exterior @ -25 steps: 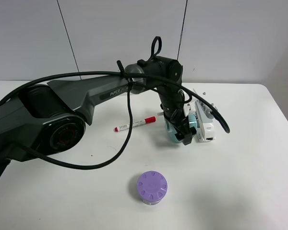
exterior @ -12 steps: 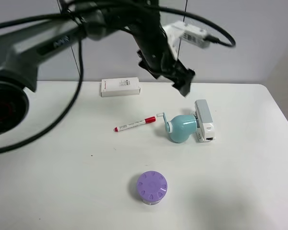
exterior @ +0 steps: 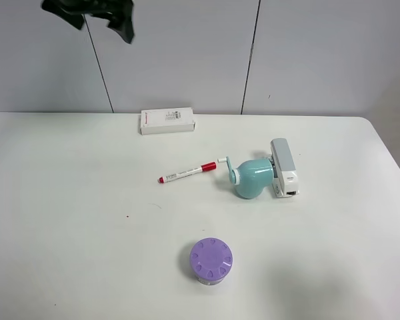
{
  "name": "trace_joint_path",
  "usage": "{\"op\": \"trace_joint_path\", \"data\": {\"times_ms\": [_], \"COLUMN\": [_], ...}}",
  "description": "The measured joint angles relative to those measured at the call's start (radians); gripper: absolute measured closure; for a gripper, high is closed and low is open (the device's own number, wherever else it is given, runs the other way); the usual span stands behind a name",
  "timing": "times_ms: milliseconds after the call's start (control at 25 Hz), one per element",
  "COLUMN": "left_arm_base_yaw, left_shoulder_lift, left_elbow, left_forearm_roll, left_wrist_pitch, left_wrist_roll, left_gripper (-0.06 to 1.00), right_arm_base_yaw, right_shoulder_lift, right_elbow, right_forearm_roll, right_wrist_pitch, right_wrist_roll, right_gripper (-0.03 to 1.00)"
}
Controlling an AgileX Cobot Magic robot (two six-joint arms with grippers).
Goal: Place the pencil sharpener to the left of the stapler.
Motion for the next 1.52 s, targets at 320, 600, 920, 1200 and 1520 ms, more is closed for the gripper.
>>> {"op": "trace_joint_path", "data": {"times_ms": [320,600,920,1200,1520], "left_arm_base_yaw": [0.208,0.334,0.409,0.413,0.413], "left_shoulder_lift": [-0.223,-0.645,-1.186,-1.612,-1.959], "left_elbow": [0.330,0.852,1.252,1.455,1.616], "left_forearm_roll": [0.003,-0.001,-0.005,-0.052,-0.080], "left_wrist_pitch": [-0.037,-0.219,-0.296,-0.280,-0.251], "left_wrist_roll": [0.051,0.064,0.041,0.036,0.034], "left_gripper": [-0.04,-0.04,-0.04,-0.04,-0.04], "right_arm_base_yaw": [0.000,0.000,0.000,0.000,0.000], "right_shoulder_lift": [0.000,0.000,0.000,0.000,0.000], "right_elbow": [0.000,0.000,0.000,0.000,0.000], "right_forearm_roll": [0.000,0.000,0.000,0.000,0.000], "right_wrist_pitch": [0.000,0.000,0.000,0.000,0.000], "right_wrist_roll": [0.000,0.000,0.000,0.000,0.000], "right_gripper": [-0.02,-0.02,-0.02,-0.02,-0.02]}}
